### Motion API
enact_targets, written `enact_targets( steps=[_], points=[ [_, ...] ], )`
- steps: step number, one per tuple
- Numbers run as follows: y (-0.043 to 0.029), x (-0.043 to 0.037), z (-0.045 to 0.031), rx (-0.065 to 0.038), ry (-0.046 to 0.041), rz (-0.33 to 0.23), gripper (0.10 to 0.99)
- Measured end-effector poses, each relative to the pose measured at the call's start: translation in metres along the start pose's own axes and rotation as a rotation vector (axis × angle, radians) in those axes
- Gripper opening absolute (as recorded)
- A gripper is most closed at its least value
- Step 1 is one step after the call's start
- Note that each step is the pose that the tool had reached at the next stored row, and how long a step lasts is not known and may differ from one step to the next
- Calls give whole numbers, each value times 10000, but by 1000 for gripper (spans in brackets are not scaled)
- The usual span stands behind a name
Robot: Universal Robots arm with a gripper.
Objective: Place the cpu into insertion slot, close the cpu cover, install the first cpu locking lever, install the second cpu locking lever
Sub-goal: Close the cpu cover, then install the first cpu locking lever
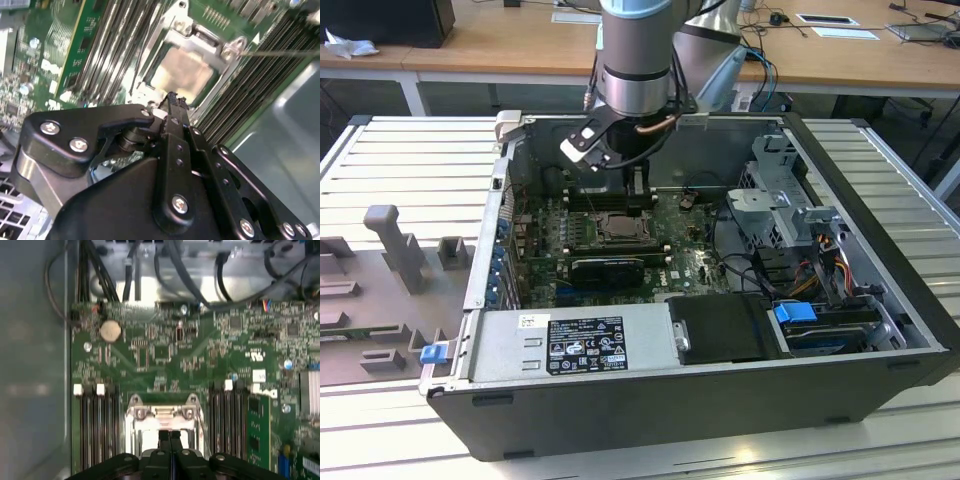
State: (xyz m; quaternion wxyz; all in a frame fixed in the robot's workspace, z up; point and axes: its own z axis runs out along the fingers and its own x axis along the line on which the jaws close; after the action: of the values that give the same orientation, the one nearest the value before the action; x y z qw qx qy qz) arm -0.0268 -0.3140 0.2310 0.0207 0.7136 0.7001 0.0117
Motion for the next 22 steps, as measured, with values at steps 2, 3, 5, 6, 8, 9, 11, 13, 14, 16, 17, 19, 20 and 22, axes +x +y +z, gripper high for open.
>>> enact_targets(
  steps=[2,3,5,6,8,9,11,13,14,16,17,19,20,22],
  points=[
    [-45,-1,-2,1,-1,-21,106],
    [-61,-1,-3,1,-1,-27,106],
    [-89,-2,-4,1,0,-36,106],
    [-100,-2,-4,1,0,-36,106],
    [-118,-2,-5,1,0,-37,106],
    [-132,-3,-6,1,0,-36,106],
    [-145,-3,-7,1,0,-37,106],
    [-146,-3,-7,1,0,-39,106],
    [-148,-4,-13,3,-3,-39,106],
    [-145,-4,-49,1,-3,-40,106],
    [-143,-4,-100,1,-7,-40,106],
    [-136,-6,-258,1,-8,-39,106],
    [-133,-7,-313,1,-8,-39,106],
    [-130,-8,-389,1,-8,-40,106]
  ],
)
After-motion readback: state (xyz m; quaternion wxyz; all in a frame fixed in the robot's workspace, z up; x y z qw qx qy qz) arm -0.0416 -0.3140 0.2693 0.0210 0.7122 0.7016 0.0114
